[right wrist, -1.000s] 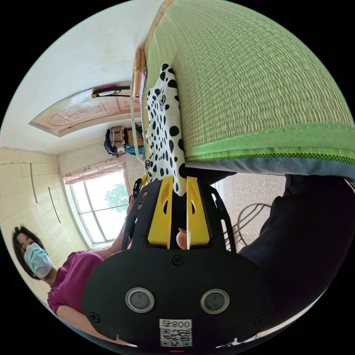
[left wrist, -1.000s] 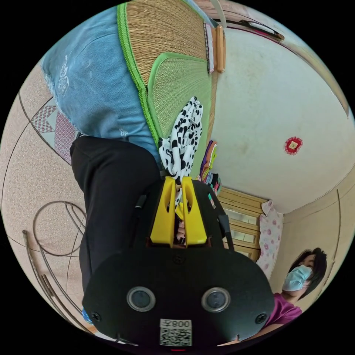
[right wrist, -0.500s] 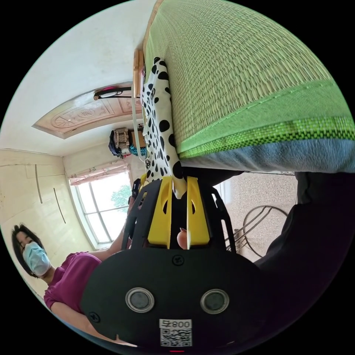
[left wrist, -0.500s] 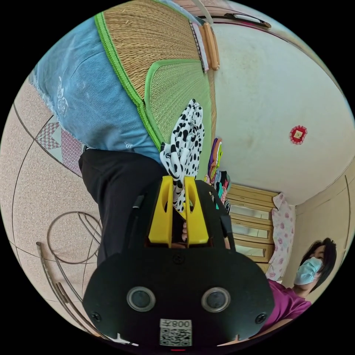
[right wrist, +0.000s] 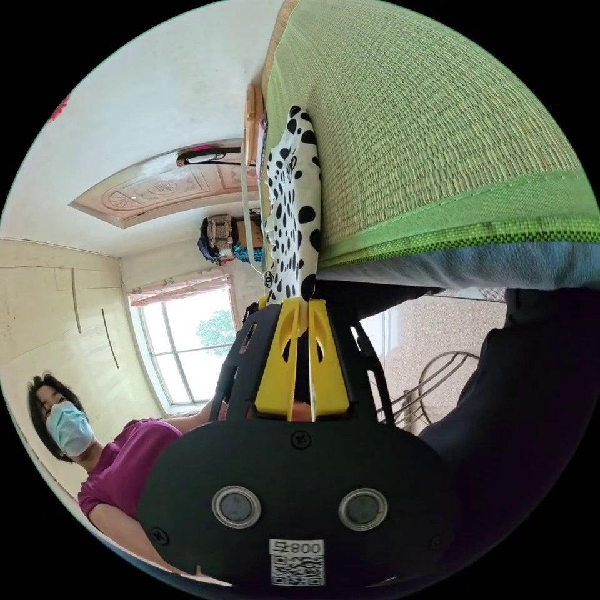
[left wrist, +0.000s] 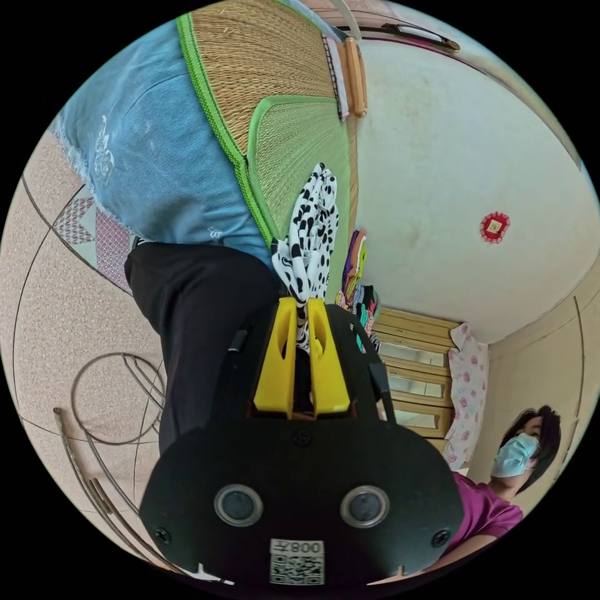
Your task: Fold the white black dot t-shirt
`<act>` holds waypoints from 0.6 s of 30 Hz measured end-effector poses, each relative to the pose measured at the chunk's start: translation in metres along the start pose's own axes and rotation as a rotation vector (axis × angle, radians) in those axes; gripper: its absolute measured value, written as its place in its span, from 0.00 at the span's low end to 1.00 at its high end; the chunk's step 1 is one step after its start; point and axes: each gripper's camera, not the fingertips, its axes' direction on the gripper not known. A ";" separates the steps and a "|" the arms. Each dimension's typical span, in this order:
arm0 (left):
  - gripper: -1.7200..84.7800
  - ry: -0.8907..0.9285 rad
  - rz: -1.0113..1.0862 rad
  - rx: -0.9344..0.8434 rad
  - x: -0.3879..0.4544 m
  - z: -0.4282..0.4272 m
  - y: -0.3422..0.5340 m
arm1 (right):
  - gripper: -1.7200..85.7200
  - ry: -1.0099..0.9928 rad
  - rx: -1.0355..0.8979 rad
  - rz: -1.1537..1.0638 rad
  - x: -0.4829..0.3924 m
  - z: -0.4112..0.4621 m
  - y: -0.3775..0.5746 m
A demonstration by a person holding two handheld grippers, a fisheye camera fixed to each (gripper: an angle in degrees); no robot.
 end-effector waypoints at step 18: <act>0.07 -0.057 0.059 -0.029 0.028 0.011 0.012 | 0.05 -0.002 -0.002 0.024 0.003 0.009 0.014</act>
